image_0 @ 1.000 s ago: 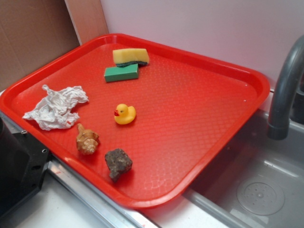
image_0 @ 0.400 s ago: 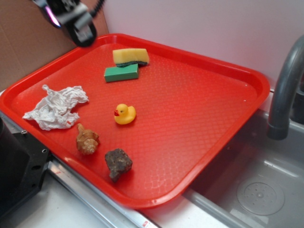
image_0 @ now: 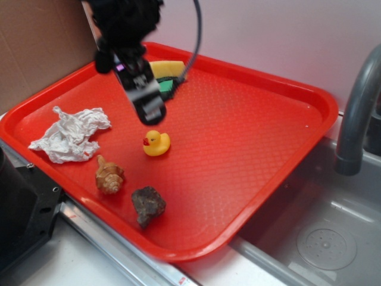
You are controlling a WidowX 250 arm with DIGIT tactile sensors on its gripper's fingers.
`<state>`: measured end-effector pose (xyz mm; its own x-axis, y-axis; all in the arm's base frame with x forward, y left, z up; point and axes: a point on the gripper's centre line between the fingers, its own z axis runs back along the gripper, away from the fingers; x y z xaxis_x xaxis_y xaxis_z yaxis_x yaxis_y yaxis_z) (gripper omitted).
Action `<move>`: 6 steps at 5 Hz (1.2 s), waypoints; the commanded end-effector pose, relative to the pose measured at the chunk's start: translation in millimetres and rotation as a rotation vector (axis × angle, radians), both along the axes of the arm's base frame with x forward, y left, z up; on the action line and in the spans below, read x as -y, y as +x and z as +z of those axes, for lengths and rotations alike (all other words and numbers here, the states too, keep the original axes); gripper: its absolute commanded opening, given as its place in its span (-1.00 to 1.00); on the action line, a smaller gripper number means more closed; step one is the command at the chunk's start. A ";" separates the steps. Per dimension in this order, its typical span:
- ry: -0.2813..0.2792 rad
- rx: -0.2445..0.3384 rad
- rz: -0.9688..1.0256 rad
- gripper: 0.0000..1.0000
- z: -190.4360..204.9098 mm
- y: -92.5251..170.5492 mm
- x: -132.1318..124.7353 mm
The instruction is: Grab the yellow duck.
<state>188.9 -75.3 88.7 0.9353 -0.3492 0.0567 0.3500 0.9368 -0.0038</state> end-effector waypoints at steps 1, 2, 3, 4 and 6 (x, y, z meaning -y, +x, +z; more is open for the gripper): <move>0.012 0.019 -0.003 1.00 -47.3 9.6 -4.3; 0.056 -0.049 0.030 1.00 -66.3 9.2 -16.8; 0.051 -0.063 0.110 -1.00 -70.8 8.9 -31.7; 0.020 -0.042 0.144 -1.00 -54.4 9.8 -35.8; -0.047 0.048 0.385 -1.00 32.6 -17.0 -66.6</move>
<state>170.7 -5.7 116.2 0.9961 0.0398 0.0784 -0.0371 0.9987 -0.0358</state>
